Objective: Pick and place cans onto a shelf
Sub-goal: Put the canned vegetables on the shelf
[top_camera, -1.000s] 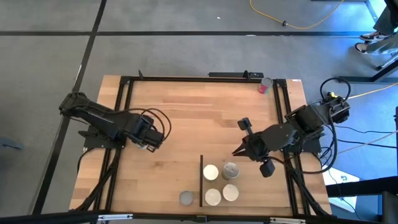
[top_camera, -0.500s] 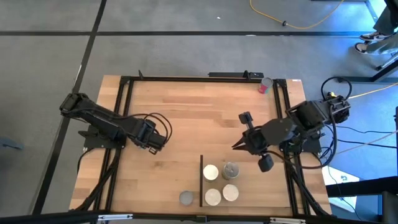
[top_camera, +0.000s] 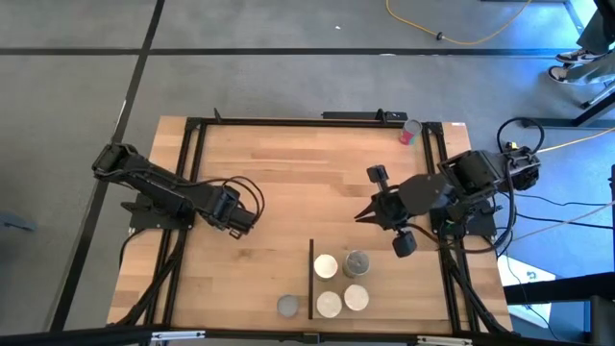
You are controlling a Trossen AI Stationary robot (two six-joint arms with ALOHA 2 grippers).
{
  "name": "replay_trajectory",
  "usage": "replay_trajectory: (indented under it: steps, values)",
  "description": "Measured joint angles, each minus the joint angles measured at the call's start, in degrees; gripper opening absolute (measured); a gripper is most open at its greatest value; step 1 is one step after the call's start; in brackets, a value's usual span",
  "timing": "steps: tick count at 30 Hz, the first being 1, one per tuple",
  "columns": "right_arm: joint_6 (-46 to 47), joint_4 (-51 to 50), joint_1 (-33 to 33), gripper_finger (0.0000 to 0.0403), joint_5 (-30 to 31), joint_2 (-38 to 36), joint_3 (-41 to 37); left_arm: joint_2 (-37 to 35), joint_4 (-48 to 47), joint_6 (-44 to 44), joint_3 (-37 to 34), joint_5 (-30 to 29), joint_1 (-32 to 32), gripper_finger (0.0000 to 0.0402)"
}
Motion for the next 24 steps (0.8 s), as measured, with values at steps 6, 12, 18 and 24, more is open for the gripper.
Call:
replay_trajectory:
  steps: [6,12,18,24]
  values:
    - [0.2,0.0,-1.0,0.0026,0.0,0.0,0.0,0.0,0.7,1.8,2.1,0.1,0.0,0.0032]
    - [1.6,0.0,-1.9,0.0026,0.0,0.0,0.0,0.0,1.2,5.7,5.0,-0.3,0.0,0.0032]
    - [2.5,0.0,-1.9,0.0026,0.1,0.0,0.0,0.0,1.0,5.3,4.6,-1.3,0.0,0.0032]
    - [6.8,-1.5,-1.9,0.0026,7.4,0.0,0.0,0.0,1.0,4.3,3.7,-2.2,-0.1,0.0032]
